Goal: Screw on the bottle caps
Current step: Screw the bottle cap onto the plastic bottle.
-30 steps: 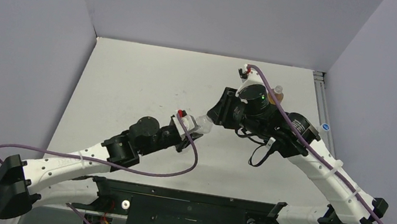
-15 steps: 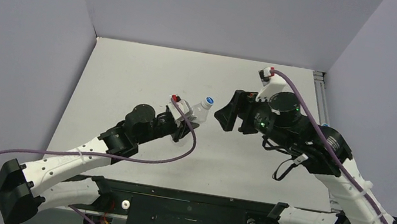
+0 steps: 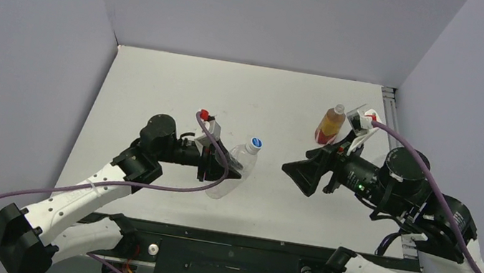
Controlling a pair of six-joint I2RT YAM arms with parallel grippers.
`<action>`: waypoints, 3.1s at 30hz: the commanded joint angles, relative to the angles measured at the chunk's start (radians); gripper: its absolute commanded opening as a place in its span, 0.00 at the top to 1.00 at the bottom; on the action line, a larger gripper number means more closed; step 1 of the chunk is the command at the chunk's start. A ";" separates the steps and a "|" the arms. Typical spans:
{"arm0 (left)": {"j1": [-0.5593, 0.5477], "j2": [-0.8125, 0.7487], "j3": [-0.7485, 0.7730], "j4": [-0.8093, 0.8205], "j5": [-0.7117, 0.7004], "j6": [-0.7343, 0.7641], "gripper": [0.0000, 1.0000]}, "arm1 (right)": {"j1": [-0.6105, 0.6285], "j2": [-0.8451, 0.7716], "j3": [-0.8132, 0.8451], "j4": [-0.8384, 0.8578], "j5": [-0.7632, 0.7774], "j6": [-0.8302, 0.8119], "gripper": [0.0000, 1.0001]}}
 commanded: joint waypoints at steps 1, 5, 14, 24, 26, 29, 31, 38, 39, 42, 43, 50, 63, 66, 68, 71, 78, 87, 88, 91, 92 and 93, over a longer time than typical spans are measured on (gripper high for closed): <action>0.007 0.005 0.045 0.130 0.237 -0.134 1.00 | 0.002 0.000 -0.040 0.083 -0.164 -0.072 0.26; 0.007 0.000 0.030 0.151 0.292 -0.179 1.00 | 0.005 0.023 -0.046 0.108 -0.231 -0.091 0.32; 0.005 0.012 -0.018 0.309 0.361 -0.307 1.00 | 0.010 0.110 -0.024 0.115 -0.251 -0.116 0.39; -0.014 0.039 -0.019 0.328 0.373 -0.326 1.00 | 0.019 0.169 0.035 0.117 -0.275 -0.135 0.48; -0.014 0.045 -0.014 0.329 0.373 -0.326 1.00 | 0.023 0.172 0.035 0.114 -0.277 -0.137 0.51; -0.015 0.056 -0.008 0.328 0.373 -0.325 1.00 | 0.030 0.174 0.030 0.114 -0.280 -0.136 0.55; -0.016 0.061 -0.007 0.327 0.373 -0.325 1.00 | 0.035 0.177 0.028 0.118 -0.280 -0.137 0.56; -0.025 0.071 -0.007 0.331 0.370 -0.324 1.00 | 0.045 0.196 0.016 0.134 -0.284 -0.126 0.60; -0.027 0.073 -0.007 0.330 0.369 -0.324 1.00 | 0.045 0.200 0.015 0.135 -0.284 -0.125 0.61; -0.029 0.076 -0.003 0.330 0.369 -0.323 1.00 | 0.047 0.206 0.008 0.133 -0.271 -0.121 0.62; -0.028 0.076 -0.002 0.330 0.370 -0.324 1.00 | 0.047 0.204 0.006 0.135 -0.264 -0.119 0.63; -0.036 0.078 -0.002 0.329 0.359 -0.308 1.00 | 0.047 0.224 0.016 0.108 -0.197 -0.092 0.71; -0.094 0.028 0.079 0.034 -0.122 -0.005 1.00 | 0.047 0.253 0.005 0.051 -0.011 0.143 1.00; -0.153 0.032 0.099 0.001 -0.382 0.076 1.00 | 0.046 0.274 0.004 0.015 0.074 0.216 1.00; -0.193 0.039 0.107 0.004 -0.527 0.112 1.00 | 0.047 0.284 0.009 -0.011 0.154 0.267 1.00; -0.226 0.058 0.121 0.013 -0.706 0.127 1.00 | 0.048 0.294 0.001 -0.020 0.262 0.342 1.00; -0.235 0.105 0.153 -0.024 -0.715 0.140 1.00 | 0.048 0.310 0.024 0.002 0.335 0.389 0.78; -0.151 0.070 0.144 -0.114 -0.419 0.112 1.00 | 0.047 0.217 0.142 -0.004 0.308 0.197 0.20; -0.140 0.065 0.139 -0.111 -0.383 0.103 1.00 | 0.047 0.207 0.144 -0.003 0.290 0.159 0.20; -0.079 0.049 0.125 -0.065 -0.160 0.037 1.00 | 0.040 0.150 0.130 0.011 0.234 0.080 0.19; -0.066 0.046 0.114 -0.048 -0.113 0.018 1.00 | 0.038 0.131 0.117 0.016 0.195 0.045 0.19; -0.044 0.041 0.109 -0.012 -0.024 -0.024 1.00 | 0.035 0.112 0.101 0.028 0.173 0.013 0.19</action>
